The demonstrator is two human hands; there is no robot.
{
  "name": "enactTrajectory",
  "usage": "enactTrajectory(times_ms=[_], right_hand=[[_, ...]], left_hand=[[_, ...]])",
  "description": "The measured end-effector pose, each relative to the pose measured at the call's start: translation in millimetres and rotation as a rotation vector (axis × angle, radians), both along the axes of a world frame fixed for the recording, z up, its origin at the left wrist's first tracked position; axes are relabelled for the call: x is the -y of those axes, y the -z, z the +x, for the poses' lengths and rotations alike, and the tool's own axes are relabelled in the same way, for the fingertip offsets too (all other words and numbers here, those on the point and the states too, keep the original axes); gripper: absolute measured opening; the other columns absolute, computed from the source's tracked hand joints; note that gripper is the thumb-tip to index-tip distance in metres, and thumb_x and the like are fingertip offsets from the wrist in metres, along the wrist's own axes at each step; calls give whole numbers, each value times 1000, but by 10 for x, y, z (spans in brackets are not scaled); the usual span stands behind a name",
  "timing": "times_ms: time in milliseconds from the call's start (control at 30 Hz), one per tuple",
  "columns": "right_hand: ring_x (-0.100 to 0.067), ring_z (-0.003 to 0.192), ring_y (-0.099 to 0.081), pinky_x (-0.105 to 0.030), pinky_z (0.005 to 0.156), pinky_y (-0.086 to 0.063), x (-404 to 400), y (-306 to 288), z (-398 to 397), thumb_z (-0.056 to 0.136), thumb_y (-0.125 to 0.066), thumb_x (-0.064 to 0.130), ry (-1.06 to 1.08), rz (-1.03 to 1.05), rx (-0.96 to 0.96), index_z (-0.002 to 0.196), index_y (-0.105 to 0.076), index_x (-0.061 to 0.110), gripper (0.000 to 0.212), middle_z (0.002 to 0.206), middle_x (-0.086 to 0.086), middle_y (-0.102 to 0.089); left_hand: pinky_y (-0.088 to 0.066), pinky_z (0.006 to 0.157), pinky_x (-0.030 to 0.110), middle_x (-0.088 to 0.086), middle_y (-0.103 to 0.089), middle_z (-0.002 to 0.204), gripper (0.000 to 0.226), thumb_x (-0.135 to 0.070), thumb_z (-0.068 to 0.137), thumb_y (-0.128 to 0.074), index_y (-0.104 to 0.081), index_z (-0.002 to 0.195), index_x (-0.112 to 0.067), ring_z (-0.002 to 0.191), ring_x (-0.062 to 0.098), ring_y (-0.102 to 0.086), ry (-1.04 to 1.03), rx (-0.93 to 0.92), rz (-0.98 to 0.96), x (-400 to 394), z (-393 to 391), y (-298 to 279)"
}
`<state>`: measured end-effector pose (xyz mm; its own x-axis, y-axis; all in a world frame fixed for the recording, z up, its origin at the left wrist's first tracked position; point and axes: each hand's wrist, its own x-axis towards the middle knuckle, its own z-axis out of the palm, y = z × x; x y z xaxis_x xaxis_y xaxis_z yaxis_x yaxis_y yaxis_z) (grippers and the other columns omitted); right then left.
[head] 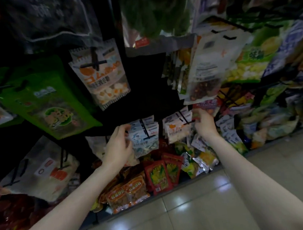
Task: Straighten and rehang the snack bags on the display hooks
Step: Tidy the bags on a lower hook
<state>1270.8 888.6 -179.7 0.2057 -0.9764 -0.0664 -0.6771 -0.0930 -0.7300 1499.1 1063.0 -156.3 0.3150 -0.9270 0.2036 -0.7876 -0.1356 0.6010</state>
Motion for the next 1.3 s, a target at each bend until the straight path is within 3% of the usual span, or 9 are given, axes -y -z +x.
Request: enactTrajectory(times_ms=[67,133,233,333,500,767,1000,1133,1300], right_hand=[[-28,126,-43,-29,77,-42,77,154,-150,90,-43,-11,-90,12,-97,139,-39,18,57,147,-7,-36],[-27,139,-25,-34,99,-39,175,288,-187,89,-45,-13,-248,-23,-200,145,-32,19,66,154,-5,-24],[-28,143,-13,-40,110,-27,362,455,-147,86,-50,-14,-390,-45,-317,148,-21,21,77,156,-1,-15],[-31,142,-15,-45,106,-31,534,566,-86,85,-51,-14,-458,-2,-359,147,-24,21,77,156,-1,-16],[-31,127,-41,-38,94,-44,703,578,-18,85,-51,-14,-451,-19,-331,137,-43,14,60,145,-9,-32],[-29,99,-61,-30,74,-48,573,601,-15,86,-61,0,-157,9,-217,119,-62,7,33,117,-14,-63],[-26,74,-66,-36,63,-54,406,376,-213,95,-50,11,-241,-80,-340,114,-63,8,23,93,-14,-70],[-28,77,-65,-41,65,-55,217,298,-365,96,-46,13,-399,-90,-493,106,-65,9,22,91,-12,-70],[-24,76,-65,-38,66,-55,-32,168,-515,97,-45,18,-422,-123,-622,103,-66,13,22,83,-7,-70]], left_hand=[[-42,84,26,8,-49,128,41,-4,90,-49,-43,131,-8,114,20,-51,23,-12,55,100,-83,116],[-41,89,29,9,-50,131,43,-4,91,-48,-41,134,-8,117,21,-51,49,7,119,200,-143,197],[-46,85,34,9,-52,132,46,-7,94,-46,-36,138,-9,105,25,-59,107,62,228,317,-191,280],[-53,74,41,15,-62,118,48,-11,95,-45,-33,141,-12,86,29,-65,159,151,313,369,-161,341],[-53,70,45,21,-67,99,43,-11,94,-46,-41,136,-13,83,34,-65,175,132,356,446,-108,369],[-51,70,40,16,-67,104,44,-8,93,-47,-41,136,-11,82,28,-64,154,109,361,443,-182,347],[-49,67,34,17,-66,105,43,-7,92,-47,-42,135,-9,68,24,-58,155,84,336,444,-179,369],[-52,79,42,18,-66,108,45,-9,92,-48,-40,136,-10,93,30,-64,131,73,345,439,-175,370],[-45,75,34,18,-59,113,45,-18,95,-48,-38,138,-12,94,31,-60,102,93,304,382,-317,238]])
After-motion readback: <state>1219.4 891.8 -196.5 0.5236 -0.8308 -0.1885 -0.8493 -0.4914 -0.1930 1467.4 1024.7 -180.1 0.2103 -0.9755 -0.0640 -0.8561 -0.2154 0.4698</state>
